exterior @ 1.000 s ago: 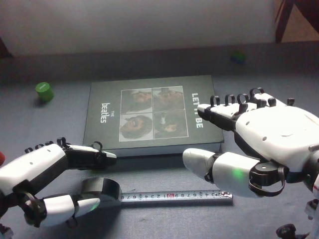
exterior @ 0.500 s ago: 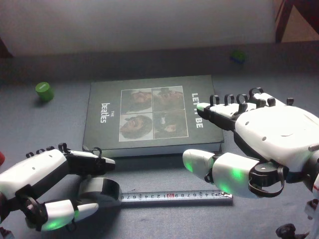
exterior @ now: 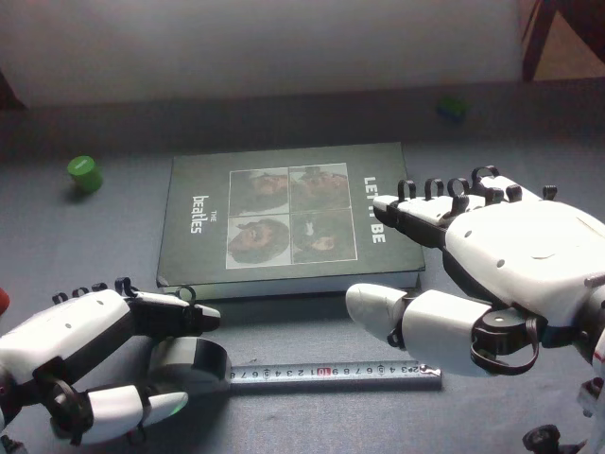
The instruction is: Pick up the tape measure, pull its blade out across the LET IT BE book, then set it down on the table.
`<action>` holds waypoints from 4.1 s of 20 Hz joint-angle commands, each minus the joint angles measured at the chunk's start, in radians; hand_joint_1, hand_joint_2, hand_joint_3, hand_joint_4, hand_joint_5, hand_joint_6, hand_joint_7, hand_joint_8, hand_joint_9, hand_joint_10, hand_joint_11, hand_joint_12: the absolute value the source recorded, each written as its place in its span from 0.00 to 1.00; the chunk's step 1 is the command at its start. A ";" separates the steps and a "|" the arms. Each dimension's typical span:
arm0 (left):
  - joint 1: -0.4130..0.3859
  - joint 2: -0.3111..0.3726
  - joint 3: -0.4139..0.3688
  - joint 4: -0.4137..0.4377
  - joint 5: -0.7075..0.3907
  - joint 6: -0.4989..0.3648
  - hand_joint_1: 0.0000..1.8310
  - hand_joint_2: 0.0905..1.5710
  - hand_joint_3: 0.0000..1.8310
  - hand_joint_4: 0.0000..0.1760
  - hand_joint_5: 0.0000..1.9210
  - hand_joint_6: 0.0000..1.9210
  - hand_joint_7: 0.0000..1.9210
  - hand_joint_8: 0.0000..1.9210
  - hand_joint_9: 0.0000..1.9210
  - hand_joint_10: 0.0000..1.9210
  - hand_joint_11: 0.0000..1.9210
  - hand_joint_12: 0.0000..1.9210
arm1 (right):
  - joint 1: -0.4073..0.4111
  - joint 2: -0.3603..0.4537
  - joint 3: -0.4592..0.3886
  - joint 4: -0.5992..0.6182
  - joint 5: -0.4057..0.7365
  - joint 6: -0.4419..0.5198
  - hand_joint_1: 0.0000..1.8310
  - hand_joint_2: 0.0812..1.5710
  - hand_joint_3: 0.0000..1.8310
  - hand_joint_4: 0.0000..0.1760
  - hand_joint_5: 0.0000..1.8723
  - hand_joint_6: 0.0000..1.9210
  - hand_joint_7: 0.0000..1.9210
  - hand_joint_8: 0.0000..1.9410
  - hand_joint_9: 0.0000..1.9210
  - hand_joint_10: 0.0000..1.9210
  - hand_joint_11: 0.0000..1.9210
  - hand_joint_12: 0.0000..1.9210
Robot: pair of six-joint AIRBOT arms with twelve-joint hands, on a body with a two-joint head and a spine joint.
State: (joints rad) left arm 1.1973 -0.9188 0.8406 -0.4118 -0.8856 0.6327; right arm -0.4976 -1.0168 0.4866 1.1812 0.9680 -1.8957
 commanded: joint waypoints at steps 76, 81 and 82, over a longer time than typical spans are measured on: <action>-0.593 0.128 0.214 0.184 0.397 -0.139 0.75 0.67 0.00 0.00 0.51 0.51 0.62 0.29 0.48 0.60 0.38 0.55 | 0.257 -0.346 0.411 0.114 -0.014 -0.257 0.58 0.73 0.00 0.00 0.42 0.01 0.41 0.01 0.38 0.04 0.12 0.64; -0.590 0.128 0.214 0.183 0.396 -0.139 0.75 0.67 0.00 0.00 0.50 0.51 0.62 0.29 0.48 0.60 0.38 0.55 | 0.251 -0.347 0.416 0.115 -0.016 -0.259 0.58 0.73 0.00 0.00 0.41 0.00 0.41 0.01 0.38 0.04 0.12 0.64; -0.589 0.128 0.214 0.183 0.395 -0.139 0.75 0.67 0.00 0.00 0.50 0.51 0.62 0.29 0.48 0.60 0.38 0.55 | 0.251 -0.347 0.416 0.115 -0.016 -0.259 0.57 0.73 0.00 0.00 0.41 0.01 0.41 0.01 0.39 0.04 0.12 0.64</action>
State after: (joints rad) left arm 0.6182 -0.7895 1.0508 -0.2207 -0.3740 0.5056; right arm -0.2474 -1.3666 0.9005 1.3754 0.9150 -2.1555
